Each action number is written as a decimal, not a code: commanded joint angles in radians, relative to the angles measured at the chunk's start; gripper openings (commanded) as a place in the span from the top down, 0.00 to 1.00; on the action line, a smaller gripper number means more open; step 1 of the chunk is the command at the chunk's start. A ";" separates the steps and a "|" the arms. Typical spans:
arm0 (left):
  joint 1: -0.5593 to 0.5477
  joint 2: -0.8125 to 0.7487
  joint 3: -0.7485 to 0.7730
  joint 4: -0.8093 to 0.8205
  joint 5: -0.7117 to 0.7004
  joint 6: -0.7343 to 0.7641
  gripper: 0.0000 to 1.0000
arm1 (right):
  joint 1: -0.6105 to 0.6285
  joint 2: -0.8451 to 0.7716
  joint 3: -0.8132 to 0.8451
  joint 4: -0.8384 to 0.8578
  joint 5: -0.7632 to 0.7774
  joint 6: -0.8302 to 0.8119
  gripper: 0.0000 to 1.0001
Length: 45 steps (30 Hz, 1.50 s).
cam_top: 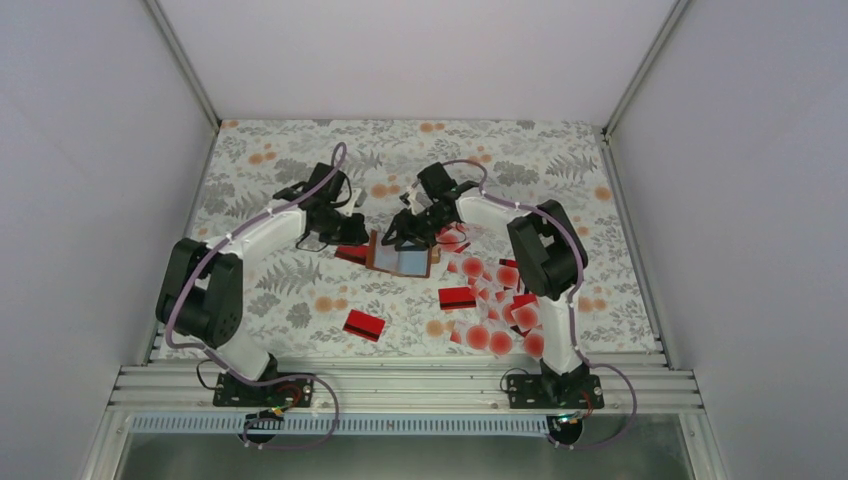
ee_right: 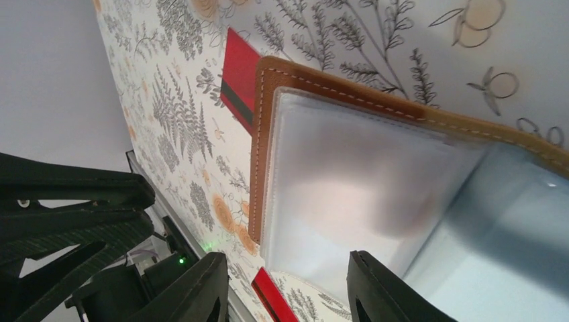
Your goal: Put the credit cards into the card holder
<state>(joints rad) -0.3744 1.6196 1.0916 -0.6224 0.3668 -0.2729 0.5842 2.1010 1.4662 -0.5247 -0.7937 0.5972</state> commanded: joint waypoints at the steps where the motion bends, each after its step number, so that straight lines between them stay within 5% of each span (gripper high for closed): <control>1: 0.009 -0.042 -0.004 -0.008 -0.005 0.013 0.87 | 0.016 0.009 0.037 -0.018 -0.052 -0.029 0.54; 11: 0.011 -0.098 -0.006 -0.007 -0.006 0.027 0.87 | 0.009 -0.034 0.152 -0.164 0.033 -0.156 0.53; 17: -0.003 -0.186 -0.024 0.024 0.004 0.058 0.84 | -0.013 -0.194 0.065 -0.240 0.349 -0.160 0.53; 22: -0.076 -0.268 -0.051 0.040 -0.048 0.103 0.69 | -0.029 -0.371 -0.101 -0.252 0.653 -0.101 0.50; 27: -0.156 -0.307 -0.075 0.002 -0.132 0.003 0.57 | -0.037 -0.538 -0.208 -0.275 0.821 -0.067 0.35; 38: -0.340 -0.381 0.064 -0.205 -0.216 -0.134 0.33 | -0.087 -0.713 -0.496 -0.303 0.763 0.017 0.01; 45: -0.370 -0.406 0.026 -0.122 -0.173 -0.034 0.22 | -0.137 -0.764 -0.598 -0.407 0.765 0.273 0.01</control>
<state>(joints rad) -0.7341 1.2091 1.1275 -0.7776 0.1764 -0.3683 0.4778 1.3975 0.9127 -0.8551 -0.0460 0.6796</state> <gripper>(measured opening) 0.771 0.992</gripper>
